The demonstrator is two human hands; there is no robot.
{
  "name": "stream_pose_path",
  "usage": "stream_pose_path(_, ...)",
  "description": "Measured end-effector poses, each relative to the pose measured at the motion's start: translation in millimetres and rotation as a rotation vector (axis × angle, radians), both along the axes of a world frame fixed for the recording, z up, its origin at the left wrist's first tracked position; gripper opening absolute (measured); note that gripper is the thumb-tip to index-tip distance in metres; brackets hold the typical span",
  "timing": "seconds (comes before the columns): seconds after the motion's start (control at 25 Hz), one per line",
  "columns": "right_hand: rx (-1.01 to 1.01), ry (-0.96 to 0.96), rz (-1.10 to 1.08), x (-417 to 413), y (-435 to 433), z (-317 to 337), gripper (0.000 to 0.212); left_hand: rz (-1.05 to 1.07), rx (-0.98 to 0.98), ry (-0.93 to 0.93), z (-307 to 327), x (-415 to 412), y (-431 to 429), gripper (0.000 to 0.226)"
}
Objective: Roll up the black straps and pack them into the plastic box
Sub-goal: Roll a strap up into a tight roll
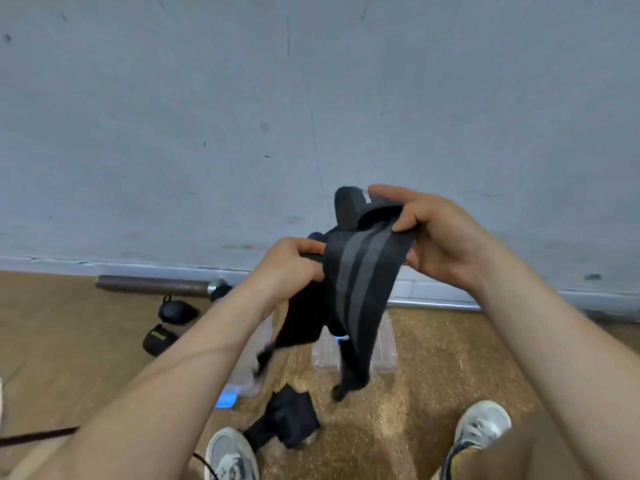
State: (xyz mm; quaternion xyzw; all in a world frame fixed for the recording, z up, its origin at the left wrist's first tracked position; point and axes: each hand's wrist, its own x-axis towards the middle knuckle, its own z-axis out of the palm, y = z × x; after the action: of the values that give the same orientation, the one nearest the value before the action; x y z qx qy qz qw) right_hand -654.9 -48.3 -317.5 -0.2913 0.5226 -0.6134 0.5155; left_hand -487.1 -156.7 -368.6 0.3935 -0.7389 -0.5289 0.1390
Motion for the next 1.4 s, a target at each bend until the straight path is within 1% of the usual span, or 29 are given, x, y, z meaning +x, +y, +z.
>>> stream_pose_path(0.04,-0.004,-0.111,0.038,4.5,-0.3,-4.7,0.056,-0.006,0.053,0.019,-0.1,0.2,0.7,0.024)
stream_pose_path(0.08,-0.017,-0.176,0.077,7.7,-1.5,-7.8,0.055,-0.010,0.064,0.035,-0.7,0.3,1.4,0.020)
stream_pose_path(0.12,-0.038,-0.207,0.126,9.9,-1.8,-7.8,0.053,-0.005,0.033,0.050,-3.8,-0.7,-0.5,0.022)
stream_pose_path(0.16,-0.058,-0.202,0.186,12.5,-2.4,-6.4,0.051,0.009,-0.042,0.049,-8.7,-1.7,-3.6,0.027)
stream_pose_path(0.24,-0.084,-0.139,0.263,14.3,-3.1,-4.5,0.043,0.026,-0.265,-0.047,-16.1,-3.0,-6.3,0.040)
stream_pose_path(0.28,-0.094,-0.114,0.277,13.6,-3.2,-4.4,0.045,0.042,-0.377,-0.114,-17.1,-3.4,-5.2,0.044)
stream_pose_path(0.32,-0.105,-0.100,0.283,11.7,-3.7,-4.5,0.053,0.076,-0.468,-0.184,-15.7,-4.3,-3.8,0.044)
stream_pose_path(0.4,-0.139,-0.099,0.284,6.8,-3.0,-3.1,0.069,0.159,-0.561,-0.265,-9.4,-4.5,-2.0,0.033)
stream_pose_path(0.48,-0.188,-0.108,0.256,1.5,-0.8,-0.3,0.071,0.226,-0.625,-0.286,-4.4,-3.9,-5.9,0.019)
stream_pose_path(0.52,-0.187,-0.079,0.229,-1.0,0.2,1.3,0.067,0.251,-0.641,-0.281,-5.9,-3.1,-12.0,0.015)
stream_pose_path(0.64,-0.113,0.146,0.145,-10.6,5.8,8.7,0.065,0.331,-0.611,-0.303,-11.4,3.4,-32.8,0.012)
stream_pose_path(0.68,-0.111,0.164,0.112,-16.5,10.7,12.9,0.064,0.371,-0.577,-0.330,-12.8,9.7,-40.9,0.015)
stream_pose_path(0.72,-0.119,0.142,0.061,-25.8,16.7,17.7,0.064,0.433,-0.497,-0.325,-13.0,17.9,-49.2,0.018)
stream_pose_path(0.76,-0.132,0.113,0.003,-35.0,23.7,24.0,0.063,0.495,-0.389,-0.281,-13.2,26.3,-57.8,0.022)
stream_pose_path(0.8,-0.133,0.116,-0.050,-43.1,29.2,28.6,0.058,0.545,-0.284,-0.207,-12.0,33.1,-62.9,0.026)
stream_pose_path(0.84,-0.112,0.159,-0.093,-48.6,32.6,29.4,0.046,0.563,-0.209,-0.121,-9.5,36.5,-65.9,0.032)
stream_pose_path(0.88,-0.075,0.257,-0.116,-50.6,32.7,26.2,0.034,0.560,-0.167,-0.059,-4.6,36.0,-64.9,0.036)
stream_pose_path(0.96,0.040,0.527,-0.115,-46.0,25.8,13.0,0.022,0.508,-0.170,-0.016,7.0,29.8,-60.6,0.041)
stream_pose_path(1.04,0.140,0.773,-0.053,-37.6,18.0,1.3,0.020,0.480,-0.222,0.003,18.8,26.6,-57.3,0.039)
stream_pose_path(1.08,0.176,0.846,-0.034,-34.2,16.1,-1.4,0.018,0.479,-0.272,0.037,22.5,26.0,-56.4,0.030)
stream_pose_path(1.12,0.200,0.870,-0.026,-32.5,14.7,-3.8,0.014,0.484,-0.349,0.072,26.5,26.6,-55.1,0.027)
stream_pose_path(1.16,0.197,0.845,-0.018,-28.8,13.8,-5.5,0.013,0.490,-0.430,0.102,30.9,28.1,-52.9,0.028)
stream_pose_path(1.2,0.178,0.781,-0.022,-25.0,12.3,-7.8,0.017,0.502,-0.488,0.150,36.6,29.7,-49.4,0.035)
stream_pose_path(1.24,0.154,0.684,-0.042,-20.3,10.4,-9.1,0.018,0.506,-0.480,0.249,42.0,31.8,-46.6,0.044)
stream_pose_path(1.28,0.132,0.576,-0.065,-14.6,8.0,-8.6,0.016,0.494,-0.391,0.394,47.6,34.3,-43.9,0.048)
stream_pose_path(1.32,0.118,0.477,-0.092,-11.2,4.9,-9.2,0.012,0.475,-0.255,0.547,52.9,37.2,-42.6,0.049)
stream_pose_path(1.36,0.119,0.407,-0.120,-9.2,3.7,-9.0,0.013,0.461,-0.115,0.678,57.8,40.3,-42.2,0.050)
stream_pose_path(1.4,0.142,0.390,-0.144,-9.1,3.1,-9.0,0.022,0.453,0.003,0.767,61.6,42.7,-41.5,0.050)
